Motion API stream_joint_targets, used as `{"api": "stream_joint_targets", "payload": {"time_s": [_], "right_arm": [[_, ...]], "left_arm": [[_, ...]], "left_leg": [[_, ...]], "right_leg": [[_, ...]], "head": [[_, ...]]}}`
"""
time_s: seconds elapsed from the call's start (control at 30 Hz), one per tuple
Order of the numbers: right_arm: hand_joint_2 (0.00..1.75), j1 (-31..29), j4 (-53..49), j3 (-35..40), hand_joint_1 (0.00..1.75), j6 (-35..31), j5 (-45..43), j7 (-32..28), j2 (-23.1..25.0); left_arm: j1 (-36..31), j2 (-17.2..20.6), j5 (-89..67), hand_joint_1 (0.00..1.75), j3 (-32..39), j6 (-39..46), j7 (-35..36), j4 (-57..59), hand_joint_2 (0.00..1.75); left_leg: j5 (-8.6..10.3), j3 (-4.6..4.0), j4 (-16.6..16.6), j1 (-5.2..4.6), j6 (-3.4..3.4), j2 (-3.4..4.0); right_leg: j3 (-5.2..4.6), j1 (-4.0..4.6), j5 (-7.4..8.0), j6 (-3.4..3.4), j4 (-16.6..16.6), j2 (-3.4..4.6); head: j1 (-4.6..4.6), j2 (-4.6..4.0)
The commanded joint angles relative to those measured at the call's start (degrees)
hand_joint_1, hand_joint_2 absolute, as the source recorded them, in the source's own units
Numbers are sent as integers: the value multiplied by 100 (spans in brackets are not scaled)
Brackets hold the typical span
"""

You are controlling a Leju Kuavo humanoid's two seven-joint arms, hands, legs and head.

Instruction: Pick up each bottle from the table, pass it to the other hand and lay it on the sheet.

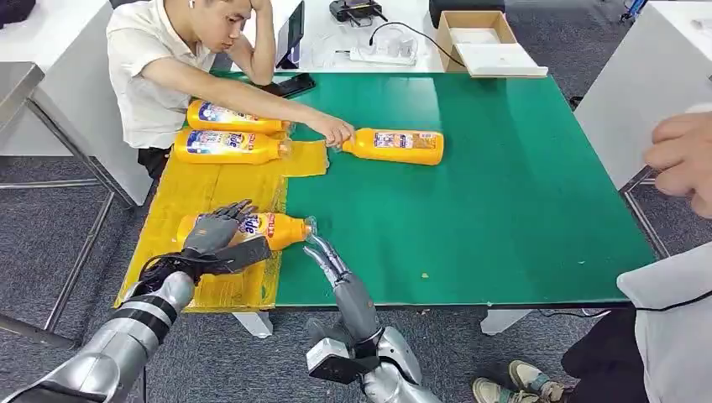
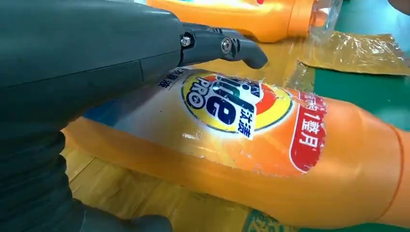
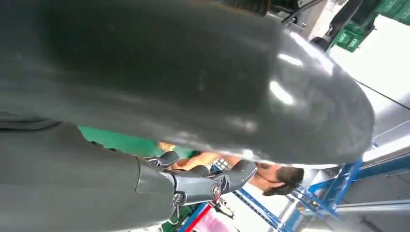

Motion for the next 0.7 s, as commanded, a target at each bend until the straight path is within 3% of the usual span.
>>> {"api": "stream_joint_targets", "payload": {"time_s": [0.03,0.43,0.57,0.7], "right_arm": [[0,-71,363,-168,0,-49,-15,-153,-19],[0,-54,449,-190,0,-108,12,-186,-49],[0,-6,361,-81,0,-166,-6,-186,-107],[0,26,319,98,0,-240,-143,-186,-175]], "left_arm": [[-63,96,-105,0,-596,-162,573,425,175],[302,244,654,0,-417,-187,86,-343,175],[1271,41,2068,0,389,403,-934,-1984,175],[2086,-459,4294,0,1169,79,-1815,-3349,175]], "left_leg": [[-4,26,-9,1,-7,9],[-8,54,-13,5,-11,18],[-6,44,-10,-1,-5,17],[-13,38,-6,2,-3,21]], "right_leg": [[24,2,-4,-8,-7,1],[50,7,-5,-12,-12,6],[39,0,-4,-6,-7,10],[35,3,-9,-4,-9,6]], "head": [[0,2],[0,2],[2,2],[2,2]]}}
